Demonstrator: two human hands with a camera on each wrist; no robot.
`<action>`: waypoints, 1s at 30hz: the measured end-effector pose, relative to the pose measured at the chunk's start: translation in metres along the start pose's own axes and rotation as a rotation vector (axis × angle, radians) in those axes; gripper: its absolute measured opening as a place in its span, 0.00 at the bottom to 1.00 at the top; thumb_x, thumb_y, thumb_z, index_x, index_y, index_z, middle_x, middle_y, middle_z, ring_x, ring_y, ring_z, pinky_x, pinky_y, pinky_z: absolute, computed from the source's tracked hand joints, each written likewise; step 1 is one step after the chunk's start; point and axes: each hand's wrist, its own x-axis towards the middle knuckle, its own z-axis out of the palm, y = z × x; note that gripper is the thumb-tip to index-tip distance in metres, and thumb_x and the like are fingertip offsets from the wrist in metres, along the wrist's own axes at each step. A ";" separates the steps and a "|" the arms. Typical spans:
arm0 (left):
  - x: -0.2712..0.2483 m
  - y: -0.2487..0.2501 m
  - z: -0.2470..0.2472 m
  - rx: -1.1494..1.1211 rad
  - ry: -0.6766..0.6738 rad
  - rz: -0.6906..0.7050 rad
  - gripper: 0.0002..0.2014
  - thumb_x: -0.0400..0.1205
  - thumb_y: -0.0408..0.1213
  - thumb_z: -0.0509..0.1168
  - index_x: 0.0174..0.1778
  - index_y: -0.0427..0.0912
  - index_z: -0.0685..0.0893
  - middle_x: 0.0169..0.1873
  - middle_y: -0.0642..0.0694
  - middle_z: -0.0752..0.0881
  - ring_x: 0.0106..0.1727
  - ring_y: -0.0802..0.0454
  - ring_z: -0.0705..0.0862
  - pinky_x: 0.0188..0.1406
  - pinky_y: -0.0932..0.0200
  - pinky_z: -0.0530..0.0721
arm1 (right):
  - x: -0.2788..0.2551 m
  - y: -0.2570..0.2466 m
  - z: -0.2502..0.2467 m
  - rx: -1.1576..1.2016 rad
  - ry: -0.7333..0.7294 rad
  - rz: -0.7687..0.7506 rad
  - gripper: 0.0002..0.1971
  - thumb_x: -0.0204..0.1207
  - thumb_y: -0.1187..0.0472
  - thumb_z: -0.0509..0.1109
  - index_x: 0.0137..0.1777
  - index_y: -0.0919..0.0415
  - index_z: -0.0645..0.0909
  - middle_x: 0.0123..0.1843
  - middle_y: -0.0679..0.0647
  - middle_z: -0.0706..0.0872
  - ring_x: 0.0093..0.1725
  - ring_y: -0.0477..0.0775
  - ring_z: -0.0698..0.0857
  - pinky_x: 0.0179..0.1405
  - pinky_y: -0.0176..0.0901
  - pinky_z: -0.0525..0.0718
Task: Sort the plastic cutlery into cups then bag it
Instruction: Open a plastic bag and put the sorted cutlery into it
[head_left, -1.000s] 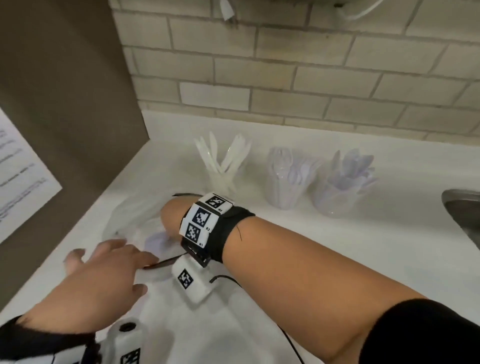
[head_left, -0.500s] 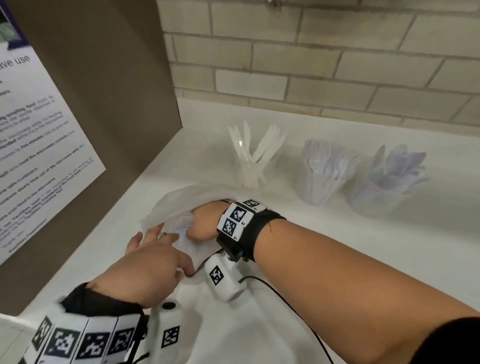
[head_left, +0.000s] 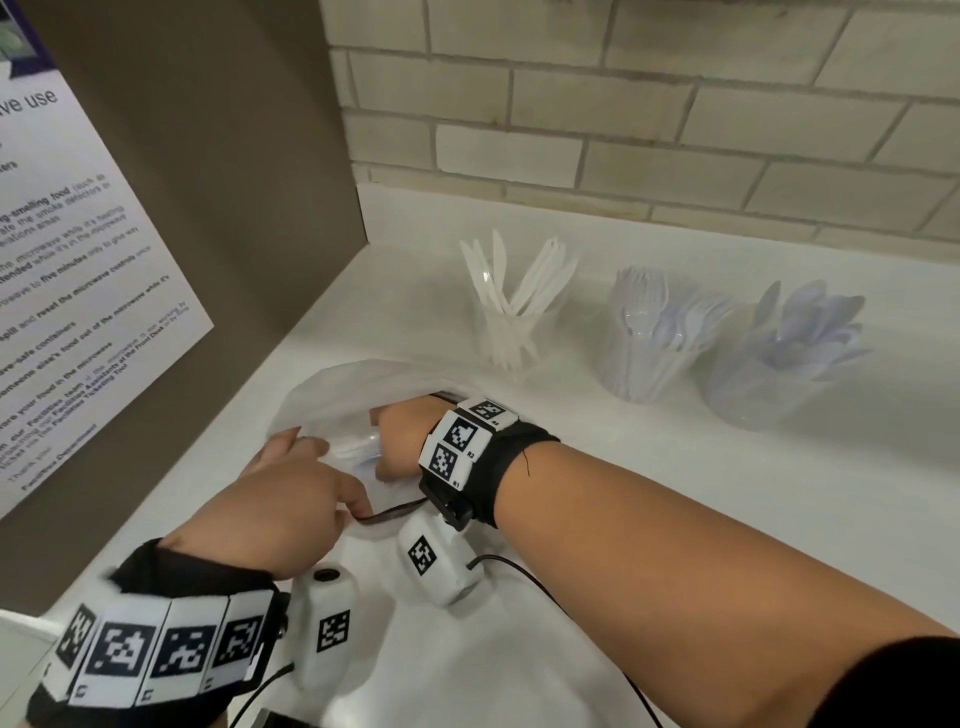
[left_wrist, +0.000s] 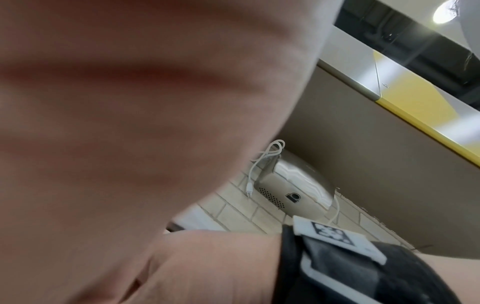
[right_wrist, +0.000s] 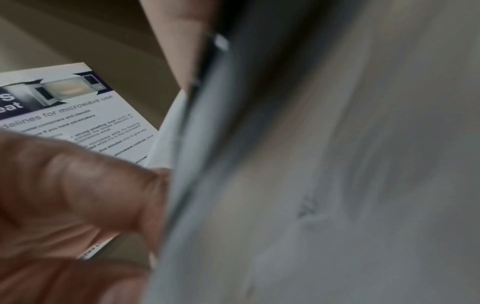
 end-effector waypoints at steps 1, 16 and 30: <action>0.001 -0.001 -0.001 -0.007 0.001 -0.011 0.13 0.84 0.47 0.60 0.50 0.76 0.82 0.83 0.47 0.56 0.85 0.46 0.39 0.82 0.50 0.49 | 0.000 -0.002 -0.001 -0.033 0.007 -0.013 0.16 0.73 0.54 0.71 0.58 0.61 0.79 0.46 0.54 0.86 0.42 0.57 0.83 0.32 0.41 0.76; -0.013 0.003 -0.005 0.126 -0.054 0.023 0.07 0.80 0.48 0.61 0.52 0.66 0.74 0.73 0.56 0.72 0.85 0.48 0.41 0.82 0.51 0.47 | -0.010 0.004 -0.008 -0.142 -0.005 -0.034 0.14 0.83 0.58 0.58 0.61 0.66 0.79 0.61 0.59 0.84 0.57 0.59 0.83 0.49 0.45 0.76; -0.006 0.020 0.005 0.268 -0.137 0.031 0.17 0.83 0.51 0.59 0.67 0.71 0.76 0.71 0.55 0.61 0.83 0.43 0.44 0.76 0.26 0.32 | -0.009 0.017 -0.004 -0.113 -0.014 -0.038 0.16 0.82 0.47 0.59 0.39 0.58 0.72 0.32 0.49 0.74 0.42 0.55 0.78 0.40 0.42 0.75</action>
